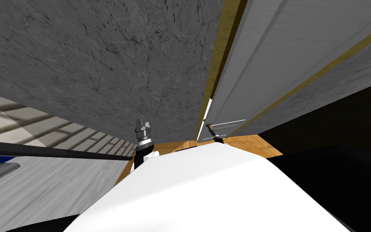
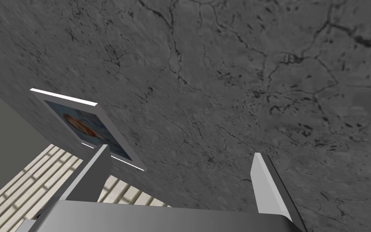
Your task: Pull the door open
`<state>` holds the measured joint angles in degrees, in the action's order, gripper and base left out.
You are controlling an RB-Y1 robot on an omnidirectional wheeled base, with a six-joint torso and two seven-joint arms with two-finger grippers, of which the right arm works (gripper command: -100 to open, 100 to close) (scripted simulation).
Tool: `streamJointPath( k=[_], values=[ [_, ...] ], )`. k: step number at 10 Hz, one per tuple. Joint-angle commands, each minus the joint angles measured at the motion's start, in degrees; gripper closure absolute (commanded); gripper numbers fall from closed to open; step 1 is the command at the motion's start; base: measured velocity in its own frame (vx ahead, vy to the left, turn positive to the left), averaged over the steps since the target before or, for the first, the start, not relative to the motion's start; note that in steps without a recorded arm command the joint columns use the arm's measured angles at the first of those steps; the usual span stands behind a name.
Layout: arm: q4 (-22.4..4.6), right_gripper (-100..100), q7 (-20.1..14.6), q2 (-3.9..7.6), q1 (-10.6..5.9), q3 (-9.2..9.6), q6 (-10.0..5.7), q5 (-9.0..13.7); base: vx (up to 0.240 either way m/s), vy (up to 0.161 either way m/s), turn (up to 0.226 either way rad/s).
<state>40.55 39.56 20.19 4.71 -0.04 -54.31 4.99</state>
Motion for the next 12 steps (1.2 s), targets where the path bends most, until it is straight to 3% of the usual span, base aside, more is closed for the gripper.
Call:
streamJointPath(
  k=[1, 12],
  values=[
    [-0.8, 100, -2.9, -0.49, -0.53, 0.58, -0.25, 0.5, -0.035, -0.014, 0.067],
    [-1.4, 100, -17.6, -0.59, -1.60, 1.72, 0.30, 3.5, -0.035, -0.015, 0.041]
  ],
)
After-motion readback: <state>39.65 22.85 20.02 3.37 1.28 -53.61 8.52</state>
